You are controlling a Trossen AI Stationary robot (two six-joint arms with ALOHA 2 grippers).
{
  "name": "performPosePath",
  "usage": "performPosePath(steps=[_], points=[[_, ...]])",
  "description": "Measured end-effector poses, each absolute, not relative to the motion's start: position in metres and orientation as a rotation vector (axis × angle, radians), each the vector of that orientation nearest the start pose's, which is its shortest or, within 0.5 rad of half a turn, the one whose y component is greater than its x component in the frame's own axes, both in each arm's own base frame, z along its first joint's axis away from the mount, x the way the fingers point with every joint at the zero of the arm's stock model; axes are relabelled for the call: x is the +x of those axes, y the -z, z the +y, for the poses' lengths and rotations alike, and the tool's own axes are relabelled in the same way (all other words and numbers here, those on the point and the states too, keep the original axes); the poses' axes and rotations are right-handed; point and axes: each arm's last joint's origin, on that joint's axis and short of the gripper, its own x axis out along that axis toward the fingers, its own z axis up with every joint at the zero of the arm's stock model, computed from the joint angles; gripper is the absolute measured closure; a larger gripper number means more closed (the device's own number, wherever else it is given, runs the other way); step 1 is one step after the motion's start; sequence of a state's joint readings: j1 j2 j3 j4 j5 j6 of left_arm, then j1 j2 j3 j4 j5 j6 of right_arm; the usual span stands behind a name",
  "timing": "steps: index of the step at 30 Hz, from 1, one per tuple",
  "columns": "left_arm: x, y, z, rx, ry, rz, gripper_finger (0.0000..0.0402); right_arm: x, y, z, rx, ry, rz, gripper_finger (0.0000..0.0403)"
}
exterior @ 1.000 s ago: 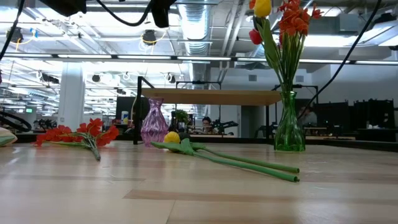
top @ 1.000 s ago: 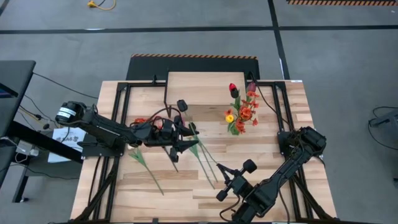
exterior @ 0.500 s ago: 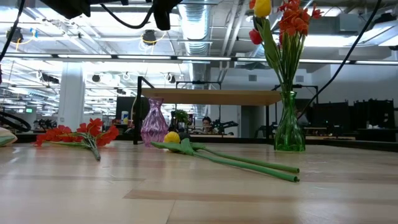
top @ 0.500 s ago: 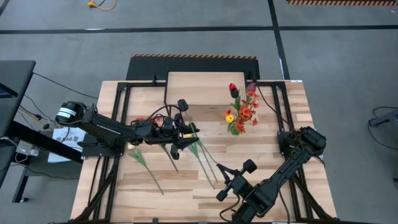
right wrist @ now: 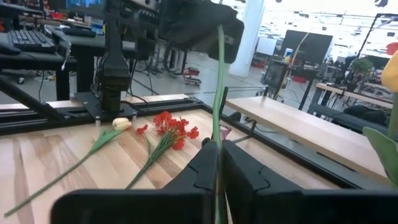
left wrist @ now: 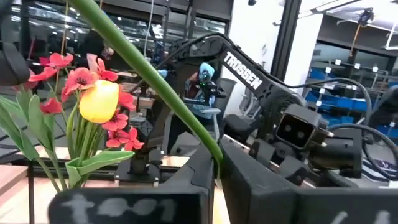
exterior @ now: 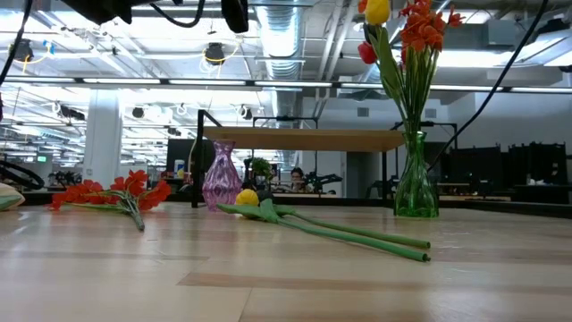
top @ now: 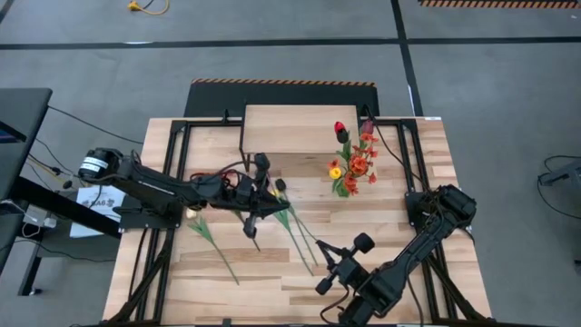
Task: Pick and place flowers into a vace then onto a shelf
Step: Put the top black tulip into the purple vase
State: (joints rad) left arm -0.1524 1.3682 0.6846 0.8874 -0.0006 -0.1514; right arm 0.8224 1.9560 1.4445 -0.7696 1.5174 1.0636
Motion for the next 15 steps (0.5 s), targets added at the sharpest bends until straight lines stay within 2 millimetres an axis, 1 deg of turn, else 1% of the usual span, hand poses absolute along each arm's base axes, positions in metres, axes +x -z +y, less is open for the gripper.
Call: performPosePath(steps=[5,8,10,15], points=[[0.271,-0.287,-0.042,-0.162,0.183,-0.16,0.0399,0.281,-0.214,0.26,-0.187,0.724,0.129,0.0331],[0.256,-0.298,-0.039,-0.156,0.177,-0.116,0.04,0.282,-0.214,0.259,-0.181,0.725,0.136,0.029],[0.245,-0.307,-0.036,-0.127,0.168,-0.054,0.04,0.285,-0.214,0.257,-0.173,0.726,0.151,0.0264],[0.216,-0.327,-0.028,-0.014,0.026,0.095,0.04,0.294,-0.212,0.248,-0.132,0.729,0.216,0.0216]])
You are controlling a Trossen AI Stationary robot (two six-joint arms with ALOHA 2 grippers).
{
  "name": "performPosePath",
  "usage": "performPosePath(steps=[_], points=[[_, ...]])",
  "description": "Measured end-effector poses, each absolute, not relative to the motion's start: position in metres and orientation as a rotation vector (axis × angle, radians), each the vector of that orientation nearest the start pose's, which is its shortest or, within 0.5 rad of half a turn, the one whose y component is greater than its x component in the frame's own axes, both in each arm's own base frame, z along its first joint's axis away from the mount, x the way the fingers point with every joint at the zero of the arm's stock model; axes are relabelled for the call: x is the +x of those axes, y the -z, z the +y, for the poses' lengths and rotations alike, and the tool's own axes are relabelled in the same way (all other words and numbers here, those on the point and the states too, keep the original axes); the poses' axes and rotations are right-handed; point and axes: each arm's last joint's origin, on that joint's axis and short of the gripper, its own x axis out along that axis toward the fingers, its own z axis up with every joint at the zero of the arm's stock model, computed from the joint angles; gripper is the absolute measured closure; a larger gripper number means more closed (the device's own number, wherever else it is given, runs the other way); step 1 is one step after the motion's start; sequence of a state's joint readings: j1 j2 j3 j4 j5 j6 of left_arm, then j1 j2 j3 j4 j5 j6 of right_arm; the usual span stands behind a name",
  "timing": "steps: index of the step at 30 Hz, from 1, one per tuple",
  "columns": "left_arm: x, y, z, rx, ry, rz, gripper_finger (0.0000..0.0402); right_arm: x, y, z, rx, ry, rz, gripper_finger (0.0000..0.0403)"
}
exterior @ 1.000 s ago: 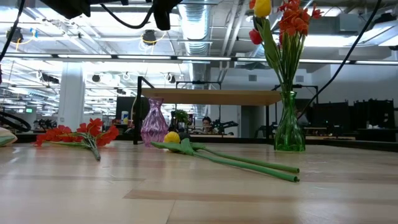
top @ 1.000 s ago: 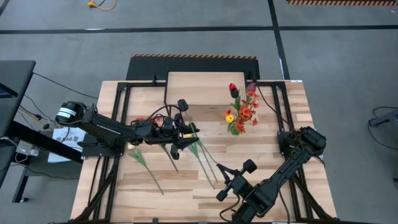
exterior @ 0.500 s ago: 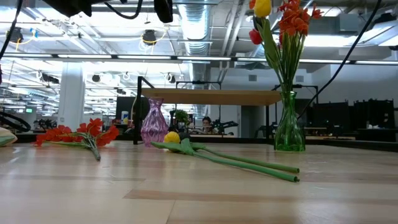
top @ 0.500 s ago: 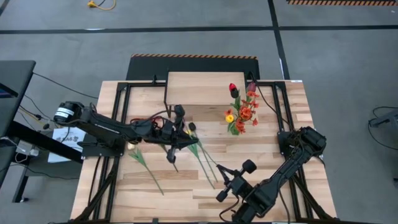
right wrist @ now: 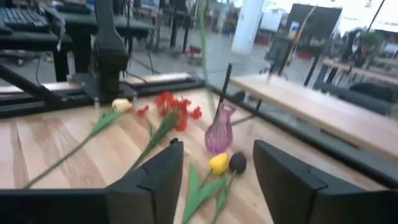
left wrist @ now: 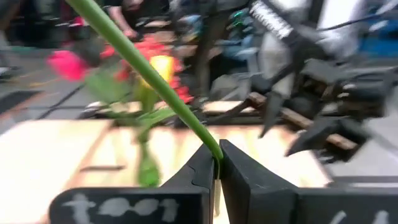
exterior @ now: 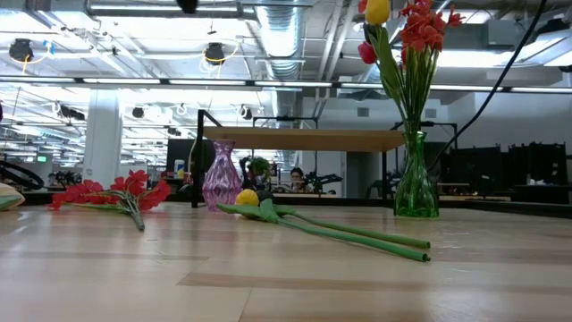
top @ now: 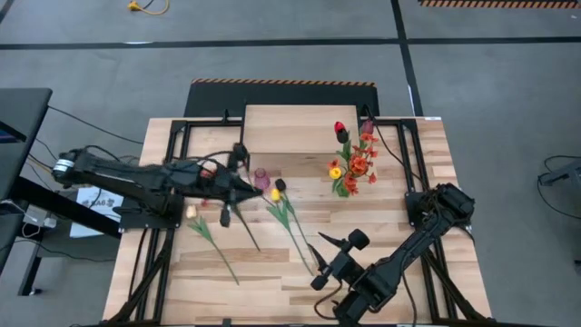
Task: Pick and place flowers into a vace then onto a shelf
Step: Put the top black tulip into the purple vase
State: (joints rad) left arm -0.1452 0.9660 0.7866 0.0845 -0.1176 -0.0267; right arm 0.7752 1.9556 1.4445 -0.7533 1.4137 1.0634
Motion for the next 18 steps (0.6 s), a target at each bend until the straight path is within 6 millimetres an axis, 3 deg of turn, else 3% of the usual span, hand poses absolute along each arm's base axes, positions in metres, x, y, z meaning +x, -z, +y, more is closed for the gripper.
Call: performPosePath(steps=[6,10,18], points=[[0.186,-0.344,-0.018,0.047,-0.185,0.122,0.04,0.306,-0.21,0.236,-0.077,0.734,0.293,0.0189],[0.173,-0.343,-0.01,0.072,-0.29,0.197,0.0399,0.312,-0.209,0.231,-0.05,0.736,0.322,0.0186],[0.172,-0.332,0.008,0.064,-0.439,0.294,0.0399,0.313,-0.209,0.23,-0.045,0.737,0.32,0.0186]])
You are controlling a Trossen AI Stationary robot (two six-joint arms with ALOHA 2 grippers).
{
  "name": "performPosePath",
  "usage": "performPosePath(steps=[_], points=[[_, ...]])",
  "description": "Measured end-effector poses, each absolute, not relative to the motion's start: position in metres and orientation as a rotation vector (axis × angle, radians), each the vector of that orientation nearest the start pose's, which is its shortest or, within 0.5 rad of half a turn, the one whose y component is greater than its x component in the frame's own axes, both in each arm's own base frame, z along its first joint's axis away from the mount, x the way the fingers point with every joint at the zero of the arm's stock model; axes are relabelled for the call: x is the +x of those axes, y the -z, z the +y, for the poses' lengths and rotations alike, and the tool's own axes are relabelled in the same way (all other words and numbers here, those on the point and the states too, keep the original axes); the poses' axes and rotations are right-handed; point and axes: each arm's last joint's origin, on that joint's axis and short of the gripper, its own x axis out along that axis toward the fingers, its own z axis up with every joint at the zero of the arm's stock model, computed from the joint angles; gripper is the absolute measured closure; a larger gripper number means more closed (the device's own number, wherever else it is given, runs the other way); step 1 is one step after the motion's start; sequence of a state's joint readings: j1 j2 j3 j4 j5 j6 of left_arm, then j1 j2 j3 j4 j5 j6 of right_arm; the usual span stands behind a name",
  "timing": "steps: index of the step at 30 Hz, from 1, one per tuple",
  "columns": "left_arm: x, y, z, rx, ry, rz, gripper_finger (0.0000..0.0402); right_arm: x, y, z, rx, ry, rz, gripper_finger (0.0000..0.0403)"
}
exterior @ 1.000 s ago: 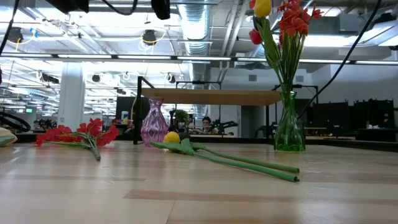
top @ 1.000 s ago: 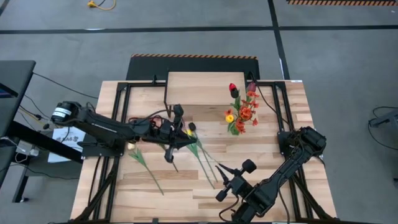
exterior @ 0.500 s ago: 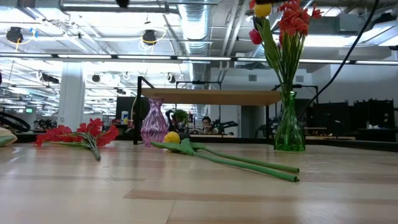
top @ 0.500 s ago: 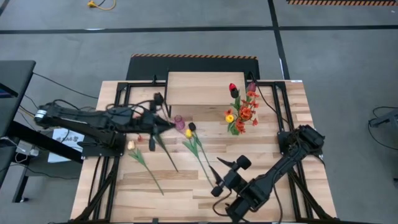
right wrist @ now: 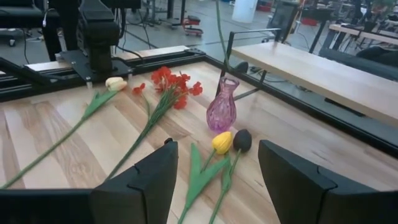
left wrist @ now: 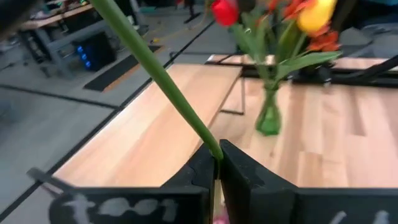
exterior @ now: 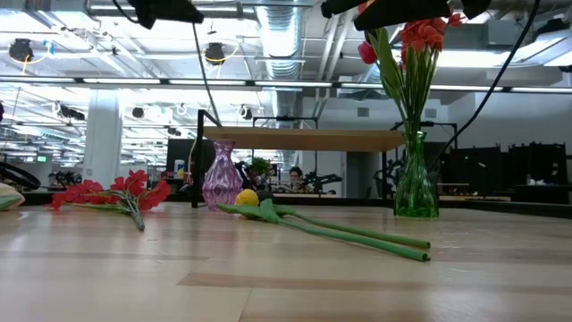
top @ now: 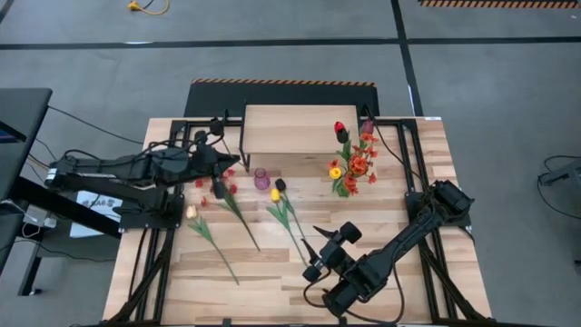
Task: Pick and place flowers into a vace then onto a shelf
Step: Put the top black tulip into the purple vase
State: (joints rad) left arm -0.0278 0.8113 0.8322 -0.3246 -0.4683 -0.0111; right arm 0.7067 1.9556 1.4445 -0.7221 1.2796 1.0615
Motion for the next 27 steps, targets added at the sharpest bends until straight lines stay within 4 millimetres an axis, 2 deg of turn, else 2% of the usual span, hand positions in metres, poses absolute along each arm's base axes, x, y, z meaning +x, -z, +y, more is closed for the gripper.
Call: performPosePath(steps=[10,18,27], points=[[0.187,-0.32,0.025,0.016,-0.453,0.36,0.0399,0.313,-0.209,0.231,-0.054,0.731,0.325,0.0186],[0.203,-0.313,0.028,-0.009,-0.397,0.379,0.0399,0.312,-0.209,0.233,-0.057,0.725,0.325,0.0186],[0.202,-0.314,0.028,-0.011,-0.396,0.366,0.0399,0.312,-0.209,0.233,-0.058,0.725,0.325,0.0186]])
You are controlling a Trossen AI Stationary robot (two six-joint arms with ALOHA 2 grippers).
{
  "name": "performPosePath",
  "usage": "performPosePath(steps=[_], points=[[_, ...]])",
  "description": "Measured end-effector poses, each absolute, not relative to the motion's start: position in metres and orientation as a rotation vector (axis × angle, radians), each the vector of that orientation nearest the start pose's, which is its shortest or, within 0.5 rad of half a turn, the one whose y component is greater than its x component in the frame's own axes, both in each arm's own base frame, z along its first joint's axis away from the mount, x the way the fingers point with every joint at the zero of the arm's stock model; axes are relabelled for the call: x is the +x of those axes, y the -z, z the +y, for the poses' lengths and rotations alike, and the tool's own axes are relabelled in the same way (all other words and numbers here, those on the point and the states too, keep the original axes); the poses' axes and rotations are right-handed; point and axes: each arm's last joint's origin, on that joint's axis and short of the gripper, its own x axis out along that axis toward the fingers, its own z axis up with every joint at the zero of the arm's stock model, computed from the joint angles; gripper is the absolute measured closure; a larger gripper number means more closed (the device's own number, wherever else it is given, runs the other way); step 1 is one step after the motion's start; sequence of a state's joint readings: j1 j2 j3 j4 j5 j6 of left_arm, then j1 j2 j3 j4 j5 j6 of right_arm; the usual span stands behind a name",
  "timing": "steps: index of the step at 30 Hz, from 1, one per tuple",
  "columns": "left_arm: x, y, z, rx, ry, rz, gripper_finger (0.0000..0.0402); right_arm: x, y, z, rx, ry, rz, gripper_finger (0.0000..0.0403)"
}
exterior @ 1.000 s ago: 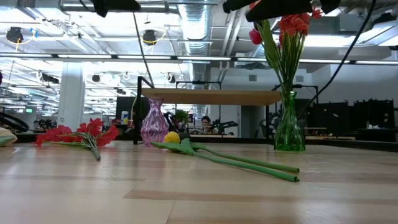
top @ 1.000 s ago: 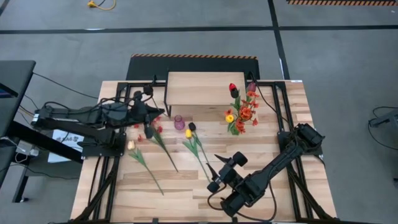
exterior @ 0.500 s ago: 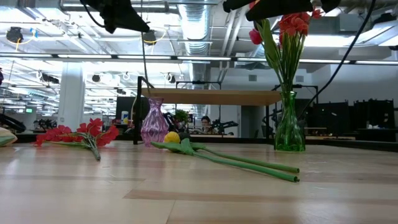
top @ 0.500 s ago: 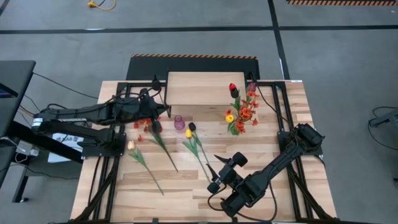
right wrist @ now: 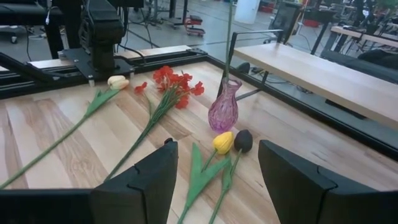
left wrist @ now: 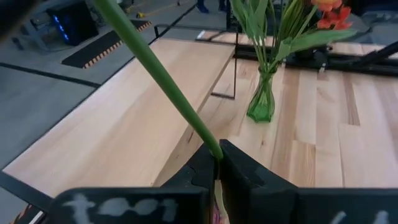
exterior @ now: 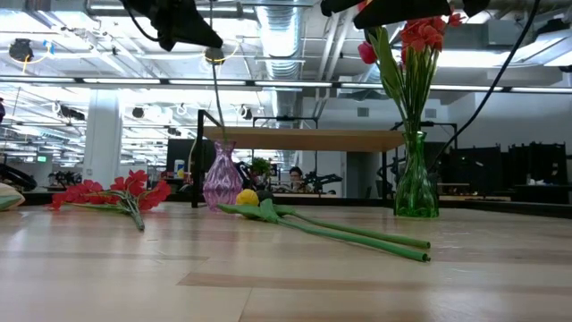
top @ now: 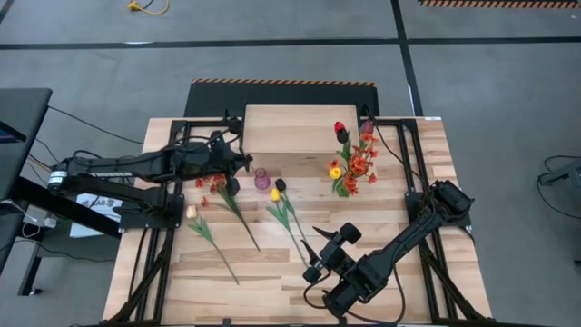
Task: Pick and place flowers into a vace then onto a shelf
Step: Put the top black tulip into the purple vase
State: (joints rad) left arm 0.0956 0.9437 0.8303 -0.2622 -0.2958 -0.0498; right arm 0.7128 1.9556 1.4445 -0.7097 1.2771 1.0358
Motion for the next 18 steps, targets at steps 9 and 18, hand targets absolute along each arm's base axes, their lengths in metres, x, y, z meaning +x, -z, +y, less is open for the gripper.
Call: performPosePath(steps=[9,18], points=[[0.202,-0.315,0.027,-0.031,-0.371,0.358,0.0399,0.312,-0.209,0.233,-0.058,0.725,0.325,0.0186],[0.192,-0.329,0.026,-0.058,-0.372,0.273,0.0399,0.312,-0.209,0.233,-0.058,0.725,0.325,0.0186]])
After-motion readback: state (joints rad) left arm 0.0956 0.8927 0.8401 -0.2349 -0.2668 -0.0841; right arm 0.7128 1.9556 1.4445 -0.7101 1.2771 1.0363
